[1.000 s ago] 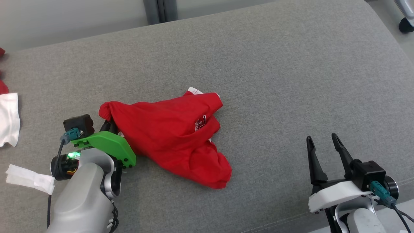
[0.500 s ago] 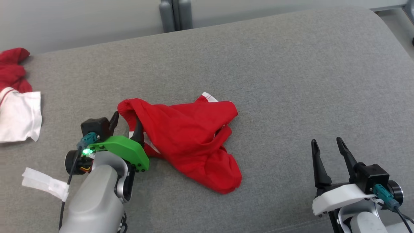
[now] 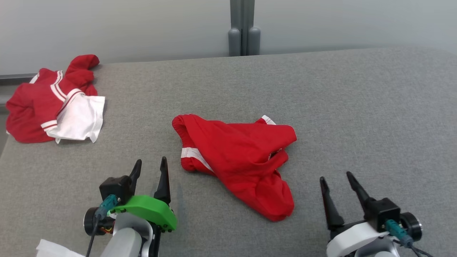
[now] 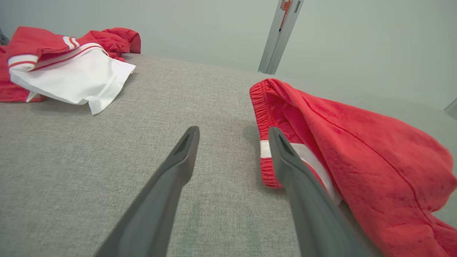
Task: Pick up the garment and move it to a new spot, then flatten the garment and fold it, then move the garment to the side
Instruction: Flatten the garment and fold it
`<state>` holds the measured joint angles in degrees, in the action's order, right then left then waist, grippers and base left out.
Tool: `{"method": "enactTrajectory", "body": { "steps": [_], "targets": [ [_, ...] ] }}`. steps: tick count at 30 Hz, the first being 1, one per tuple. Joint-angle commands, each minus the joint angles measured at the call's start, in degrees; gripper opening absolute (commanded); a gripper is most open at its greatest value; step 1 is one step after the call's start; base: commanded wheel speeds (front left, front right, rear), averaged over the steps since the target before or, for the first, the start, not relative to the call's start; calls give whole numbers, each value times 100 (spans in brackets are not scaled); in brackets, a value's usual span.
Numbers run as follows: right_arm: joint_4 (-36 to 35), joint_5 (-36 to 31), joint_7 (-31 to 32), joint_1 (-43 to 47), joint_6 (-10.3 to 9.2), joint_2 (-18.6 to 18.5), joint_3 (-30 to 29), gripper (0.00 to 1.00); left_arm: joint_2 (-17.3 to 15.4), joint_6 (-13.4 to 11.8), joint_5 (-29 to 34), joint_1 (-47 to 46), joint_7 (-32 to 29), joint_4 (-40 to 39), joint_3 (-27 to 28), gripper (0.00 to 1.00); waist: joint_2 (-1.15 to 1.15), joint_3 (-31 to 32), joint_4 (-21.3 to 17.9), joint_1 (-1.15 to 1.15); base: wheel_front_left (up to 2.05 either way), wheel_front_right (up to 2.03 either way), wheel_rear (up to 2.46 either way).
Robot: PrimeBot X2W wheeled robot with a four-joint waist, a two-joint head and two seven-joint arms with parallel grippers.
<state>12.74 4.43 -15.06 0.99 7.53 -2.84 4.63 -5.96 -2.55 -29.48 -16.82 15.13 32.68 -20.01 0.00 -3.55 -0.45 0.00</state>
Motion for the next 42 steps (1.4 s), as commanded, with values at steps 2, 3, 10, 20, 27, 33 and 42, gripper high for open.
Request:
{"method": "enactTrajectory", "body": {
  "steps": [2, 3, 10, 20, 27, 33, 42],
  "targets": [
    [140, -137, -18, 84, -8, -10, 402, 100, 88, -31, 164, 274, 2, -294, 56, 100, 0, 102, 313, 0, 0, 0, 0],
    [213, -196, -18, 75, -8, -11, 558, 100, 117, -15, 188, 374, 2, -389, 59, 100, 0, 86, 357, 0, 0, 0, 0],
    [1313, -1197, -13, -241, -9, -18, 1419, 100, 266, 6, 318, 751, 2, -872, -111, 100, 0, -65, 748, 0, 0, 0, 0],
    [2267, -1690, 12, -794, -9, -14, 1161, 0, 299, -95, 337, 859, 2, -1171, 8, 100, 0, -125, 897, 0, 0, 0, 0],
    [1458, -1381, -17, -794, -9, -13, 846, 0, 302, -66, 375, 995, 2, -1139, 61, 100, 0, 4, 712, 0, 0, 0, 0],
    [129, -1111, -15, -436, -9, -14, 466, 0, 302, -43, 369, 1095, 3, -1115, 24, 100, 0, 140, 559, 0, 0, 0, 0],
    [-49, -435, 246, -951, -8, -11, -438, 0, 300, -50, 326, 946, 2, -1286, -189, 100, 0, 33, 836, 0, 0, 0, 0]
  ]
}}
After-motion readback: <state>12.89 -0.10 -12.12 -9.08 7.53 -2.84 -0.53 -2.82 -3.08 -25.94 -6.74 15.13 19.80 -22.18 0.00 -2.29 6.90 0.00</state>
